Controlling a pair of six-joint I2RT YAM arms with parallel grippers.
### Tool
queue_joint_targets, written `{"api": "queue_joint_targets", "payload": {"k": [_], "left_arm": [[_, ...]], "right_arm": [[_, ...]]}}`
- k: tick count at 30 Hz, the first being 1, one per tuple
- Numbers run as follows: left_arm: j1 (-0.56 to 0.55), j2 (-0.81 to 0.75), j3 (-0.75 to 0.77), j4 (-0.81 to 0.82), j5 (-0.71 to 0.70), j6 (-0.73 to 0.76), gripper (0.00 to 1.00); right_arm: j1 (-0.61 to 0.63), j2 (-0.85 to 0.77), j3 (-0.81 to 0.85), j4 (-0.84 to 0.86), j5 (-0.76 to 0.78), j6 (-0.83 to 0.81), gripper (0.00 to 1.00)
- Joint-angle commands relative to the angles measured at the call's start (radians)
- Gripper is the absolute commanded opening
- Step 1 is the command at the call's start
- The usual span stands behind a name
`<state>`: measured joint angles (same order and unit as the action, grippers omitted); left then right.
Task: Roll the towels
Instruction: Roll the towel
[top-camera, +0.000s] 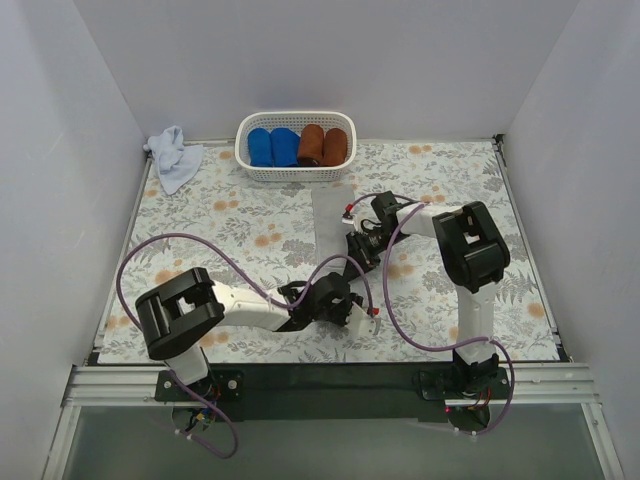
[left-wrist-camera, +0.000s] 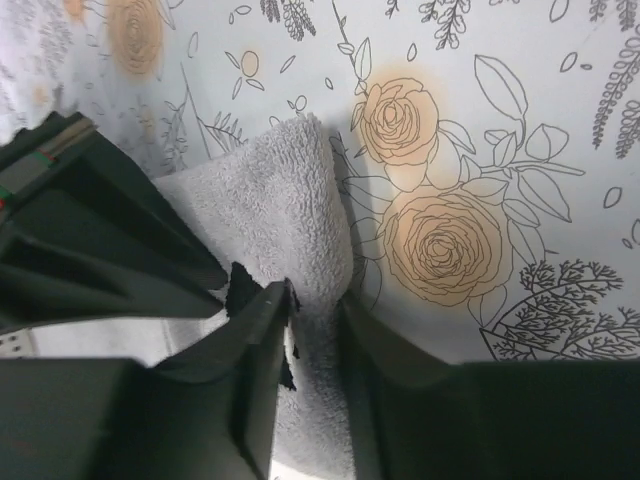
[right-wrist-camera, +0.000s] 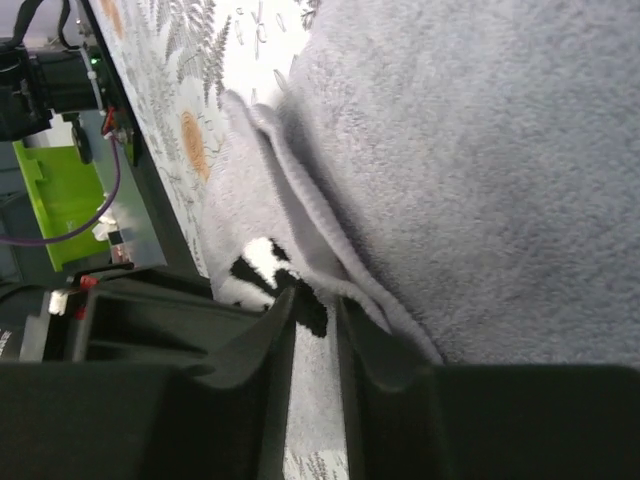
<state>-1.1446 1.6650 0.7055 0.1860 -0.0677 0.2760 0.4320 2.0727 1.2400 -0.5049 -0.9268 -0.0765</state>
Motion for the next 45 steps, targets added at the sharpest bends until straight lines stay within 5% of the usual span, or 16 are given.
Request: {"api": "queue_joint_targets", "payload": {"k": [1, 11, 22, 27, 37, 45], "left_arm": [[0.045, 0.012, 0.054, -0.267, 0.190, -0.098, 0.22], [0.259, 0.123, 0.342, -0.669, 0.725, -0.235, 0.06], [0.440, 0.512, 0.701, -1.039, 1.071, -0.158, 0.04], [0.506, 0.662, 0.825, -1.140, 1.086, -0.132, 0.04], [0.546, 0.782, 0.927, -1.226, 1.046, -0.098, 0.05], [0.566, 0.793, 0.939, -1.231, 1.053, -0.104, 0.05]], "right_arm": [[-0.016, -0.043, 0.015, -0.018, 0.063, -0.039, 0.28], [-0.205, -0.267, 0.076, -0.196, 0.154, -0.250, 0.70], [-0.220, -0.594, -0.192, -0.185, 0.120, -0.470, 0.70], [-0.156, -0.661, -0.276, -0.094, 0.160, -0.488, 0.68], [0.189, -0.731, -0.442, 0.232, 0.417, -0.474, 0.68], [0.234, -0.608, -0.473, 0.348, 0.438, -0.463, 0.54]]}}
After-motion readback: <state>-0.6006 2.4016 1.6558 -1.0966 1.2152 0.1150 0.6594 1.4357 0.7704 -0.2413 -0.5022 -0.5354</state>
